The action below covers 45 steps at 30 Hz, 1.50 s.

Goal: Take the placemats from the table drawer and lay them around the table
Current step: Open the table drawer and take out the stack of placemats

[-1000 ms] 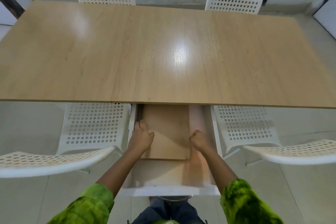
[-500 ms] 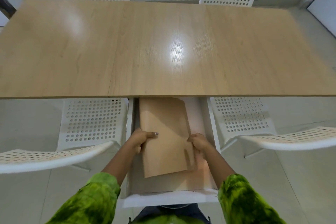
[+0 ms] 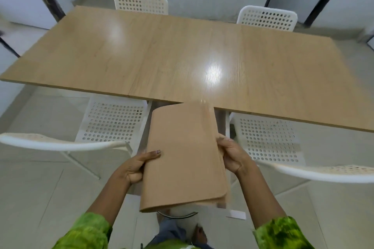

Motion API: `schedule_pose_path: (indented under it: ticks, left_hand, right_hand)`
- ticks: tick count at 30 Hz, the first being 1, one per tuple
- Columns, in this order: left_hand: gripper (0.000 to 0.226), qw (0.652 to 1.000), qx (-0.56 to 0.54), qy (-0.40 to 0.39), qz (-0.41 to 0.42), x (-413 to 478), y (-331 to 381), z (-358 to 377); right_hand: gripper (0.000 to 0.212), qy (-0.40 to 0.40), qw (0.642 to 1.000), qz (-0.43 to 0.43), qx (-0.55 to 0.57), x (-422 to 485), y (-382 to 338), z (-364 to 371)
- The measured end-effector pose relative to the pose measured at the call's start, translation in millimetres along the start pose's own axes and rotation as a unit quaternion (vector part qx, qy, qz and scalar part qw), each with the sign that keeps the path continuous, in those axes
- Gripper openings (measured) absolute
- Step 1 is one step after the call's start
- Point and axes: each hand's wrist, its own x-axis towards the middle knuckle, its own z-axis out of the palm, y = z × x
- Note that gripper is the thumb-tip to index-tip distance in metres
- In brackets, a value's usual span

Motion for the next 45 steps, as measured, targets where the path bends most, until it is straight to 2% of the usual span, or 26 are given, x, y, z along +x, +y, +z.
schedule_pose_path:
  ticks: [2,5,6,9,13,14,16,18,20,21,24,25,26,28,29,32,35,39,41,45]
  left_hand:
    - [0.094,1.000,0.011,-0.003,0.015,-9,3,18]
    - [0.067,0.991,0.113,0.021,0.066,-24,19,57]
    - [0.066,0.984,0.150,0.030,0.088,-28,26,72]
    - [0.094,0.973,0.183,-0.007,0.140,-40,48,120]
    - [0.087,0.965,0.153,-0.096,0.189,-47,83,156]
    - [0.090,0.963,0.150,-0.096,0.202,-43,92,158]
    - [0.092,0.952,0.186,-0.030,0.242,-35,108,156]
    - [0.060,0.923,0.201,0.091,0.317,-22,123,145]
    - [0.034,0.905,0.151,0.178,0.356,-12,137,129]
    - [0.031,0.902,0.114,0.194,0.368,-9,144,120]
    - [0.039,0.893,0.036,0.207,0.398,6,158,95]
    - [0.040,0.889,0.015,0.212,0.406,13,161,88]
    - [0.038,0.887,-0.007,0.216,0.407,25,165,81]
    - [0.029,0.896,-0.039,0.223,0.381,50,168,72]
    - [0.025,0.906,-0.043,0.227,0.355,62,170,70]
    - [0.027,0.928,-0.074,0.226,0.287,98,174,67]
    - [0.026,0.931,-0.128,0.222,0.259,125,182,66]
    - [0.023,0.932,-0.141,0.247,0.223,149,179,61]
    - [0.021,0.931,-0.145,0.260,0.209,157,174,58]
    - [0.019,0.930,-0.144,0.280,0.192,167,171,54]
  right_hand:
    - [0.023,0.005,0.998,-0.045,-0.051,-12,-17,9]
    - [0.022,-0.003,0.986,-0.109,-0.128,-29,-47,28]
    - [0.020,-0.005,0.981,-0.131,-0.141,-32,-57,33]
    - [0.015,-0.009,0.971,-0.178,-0.156,-40,-88,53]
    - [0.013,0.002,0.938,-0.252,-0.237,-34,-126,82]
    - [0.013,0.004,0.930,-0.265,-0.253,-29,-134,87]
    - [0.013,-0.004,0.924,-0.273,-0.268,-19,-151,99]
    - [0.014,-0.007,0.914,-0.280,-0.294,-11,-170,108]
    - [0.011,0.015,0.877,-0.293,-0.381,-2,-192,120]
    - [0.009,0.037,0.836,-0.304,-0.454,4,-204,126]
    - [0.013,0.120,0.662,-0.323,-0.665,34,-242,141]
    - [0.013,0.155,0.619,-0.322,-0.700,46,-252,147]
    - [0.015,0.182,0.587,-0.323,-0.720,58,-260,154]
    - [0.022,0.210,0.548,-0.331,-0.739,83,-268,167]
    - [0.018,0.215,0.527,-0.336,-0.751,97,-270,173]
    - [0.022,0.223,0.454,-0.340,-0.793,140,-273,183]
    - [0.027,0.233,0.414,-0.333,-0.814,186,-279,177]
    - [0.044,0.259,0.359,-0.302,-0.844,240,-289,157]
    - [0.053,0.288,0.363,-0.273,-0.843,257,-288,147]
    - [0.071,0.281,0.405,-0.233,-0.838,270,-261,131]
